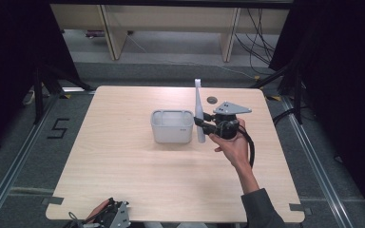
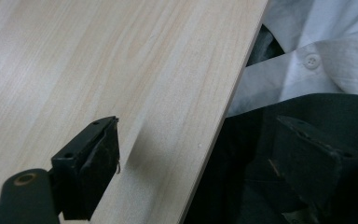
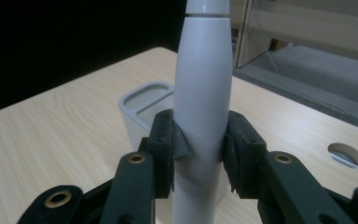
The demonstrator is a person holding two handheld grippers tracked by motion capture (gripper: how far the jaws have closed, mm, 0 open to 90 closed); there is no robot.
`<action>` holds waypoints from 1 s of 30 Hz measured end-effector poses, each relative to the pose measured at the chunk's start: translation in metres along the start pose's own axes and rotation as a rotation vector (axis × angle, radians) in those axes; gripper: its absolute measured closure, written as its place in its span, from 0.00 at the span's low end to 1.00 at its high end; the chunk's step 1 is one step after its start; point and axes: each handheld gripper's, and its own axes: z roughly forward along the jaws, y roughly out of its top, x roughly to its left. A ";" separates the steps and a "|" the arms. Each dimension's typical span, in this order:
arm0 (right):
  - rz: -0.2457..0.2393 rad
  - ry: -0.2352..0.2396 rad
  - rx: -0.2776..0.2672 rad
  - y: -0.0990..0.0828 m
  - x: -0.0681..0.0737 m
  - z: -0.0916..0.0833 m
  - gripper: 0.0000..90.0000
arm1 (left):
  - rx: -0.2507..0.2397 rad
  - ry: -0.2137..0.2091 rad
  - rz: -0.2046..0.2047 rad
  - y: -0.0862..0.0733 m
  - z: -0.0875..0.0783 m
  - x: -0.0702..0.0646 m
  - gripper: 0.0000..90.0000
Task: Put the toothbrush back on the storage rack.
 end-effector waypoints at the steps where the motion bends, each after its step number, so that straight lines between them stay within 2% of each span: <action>1: 0.001 -0.002 0.001 0.001 -0.001 0.000 0.74 | 0.000 0.000 0.000 0.000 0.000 0.000 0.17; 2: 0.001 -0.002 0.001 0.001 -0.001 0.000 0.74 | 0.000 0.004 -0.001 0.000 0.000 0.000 0.17; 3: 0.008 -0.020 -0.022 0.004 -0.001 0.001 0.74 | -0.002 -0.002 -0.002 0.000 0.000 0.000 0.17; 6: 0.009 -0.007 -0.035 0.007 -0.002 0.003 0.74 | 0.002 -0.001 0.005 0.000 0.000 0.000 0.17; 7: 0.011 -0.008 -0.041 0.009 -0.002 0.004 0.74 | -0.001 -0.022 0.003 0.000 0.000 0.000 0.17; 8: 0.024 -0.001 -0.054 0.010 -0.002 0.005 0.74 | 0.001 -0.022 0.004 0.000 0.000 0.000 0.17; 9: 0.042 0.003 -0.045 0.011 -0.001 0.005 0.74 | 0.000 -0.019 0.004 0.000 0.000 0.000 0.17; 11: 0.024 -0.002 -0.057 0.012 -0.001 0.006 0.74 | 0.000 -0.016 0.002 0.000 0.000 0.001 0.17; 12: 0.030 -0.005 -0.062 0.015 0.000 0.008 0.74 | 0.008 -0.034 0.000 0.000 0.000 0.001 0.17; 14: 0.050 0.006 -0.065 0.018 0.002 0.011 0.74 | 0.001 -0.015 0.002 0.000 0.000 0.000 0.17; 15: 0.036 -0.005 -0.075 0.019 0.001 0.012 0.74 | 0.008 -0.037 0.006 0.000 0.000 0.001 0.17; 22: 0.048 -0.012 -0.085 0.028 0.001 0.023 0.74 | 0.002 -0.020 0.006 0.000 0.000 0.000 0.17; 23: 0.053 -0.023 -0.096 0.030 0.000 0.028 0.74 | 0.012 -0.038 0.007 0.000 -0.001 0.001 0.17; 25: 0.056 -0.023 -0.097 0.032 -0.001 0.031 0.74 | -0.007 -0.013 0.004 0.000 0.000 -0.001 0.17; 30: 0.056 -0.031 -0.096 0.035 -0.002 0.038 0.74 | -0.008 -0.013 0.005 0.000 0.000 -0.001 0.17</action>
